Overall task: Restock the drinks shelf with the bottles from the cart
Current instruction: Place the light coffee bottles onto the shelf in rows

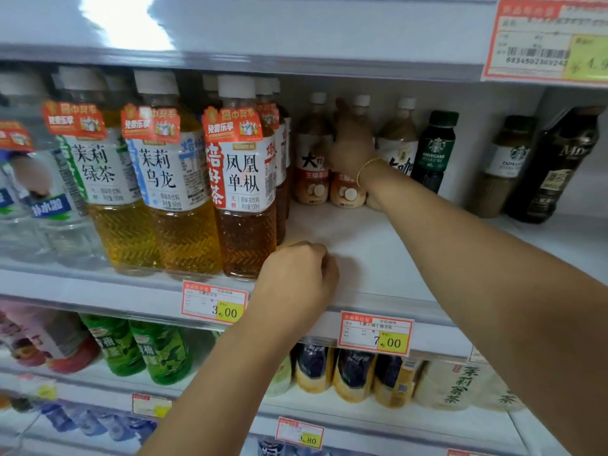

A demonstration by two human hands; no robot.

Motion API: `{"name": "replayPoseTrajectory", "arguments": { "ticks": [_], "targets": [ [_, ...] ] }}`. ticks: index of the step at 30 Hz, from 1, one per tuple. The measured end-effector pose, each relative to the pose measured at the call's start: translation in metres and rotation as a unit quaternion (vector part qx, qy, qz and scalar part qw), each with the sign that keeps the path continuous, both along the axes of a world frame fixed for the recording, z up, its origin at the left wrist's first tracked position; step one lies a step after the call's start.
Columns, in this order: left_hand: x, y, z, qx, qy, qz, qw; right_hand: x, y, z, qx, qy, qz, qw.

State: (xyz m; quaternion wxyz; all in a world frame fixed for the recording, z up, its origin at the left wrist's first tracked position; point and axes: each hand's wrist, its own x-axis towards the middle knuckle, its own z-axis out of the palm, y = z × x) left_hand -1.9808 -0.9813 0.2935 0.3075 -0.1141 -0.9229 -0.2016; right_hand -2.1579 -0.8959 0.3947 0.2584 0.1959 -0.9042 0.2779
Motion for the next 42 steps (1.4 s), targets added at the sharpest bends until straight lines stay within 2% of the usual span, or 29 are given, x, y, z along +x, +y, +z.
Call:
{"name": "replayPoseTrajectory", "arguments": {
  "ticks": [4, 6, 16, 21, 25, 29, 31, 35, 38, 42],
  "targets": [
    [0.0, 0.002, -0.001, -0.015, 0.002, 0.018, 1.0, -0.01, -0.018, 0.012, -0.043, -0.093, 0.006, 0.995],
    [0.0, 0.003, -0.002, -0.01, 0.027, 0.018, 0.999, -0.015, -0.023, 0.011, -0.065, -0.107, 0.002, 0.992],
    [0.0, 0.003, -0.003, 0.007, 0.055, 0.008, 0.998, -0.016, -0.025, -0.016, -0.042, 0.042, -0.058, 0.997],
    [0.001, 0.004, -0.003, -0.023, 0.015, 0.033, 0.999, 0.003, -0.027, -0.029, -0.025, 0.137, -0.06, 0.988],
    [0.001, 0.005, -0.002, -0.04, 0.009, 0.062, 0.997, 0.036, -0.002, -0.038, 0.064, 0.052, -0.003, 0.997],
    [0.003, 0.007, 0.0, -0.032, 0.019, 0.039, 0.999, 0.053, 0.045, -0.069, 0.163, -0.039, 0.012, 0.986],
    [0.004, 0.007, 0.0, -0.024, 0.03, 0.027, 0.999, 0.048, 0.059, -0.07, 0.159, -0.082, 0.02, 0.984],
    [-0.001, 0.004, -0.005, -0.016, 0.042, 0.024, 0.999, 0.05, 0.067, -0.064, 0.164, -0.107, 0.028, 0.98],
    [-0.002, 0.003, -0.008, -0.025, 0.036, 0.028, 0.999, 0.071, 0.077, -0.064, 0.133, -0.131, 0.025, 0.982],
    [0.007, 0.003, -0.003, -0.021, 0.041, 0.014, 0.999, 0.125, 0.093, -0.063, 0.088, -0.067, 0.001, 0.994]
  ]
}}
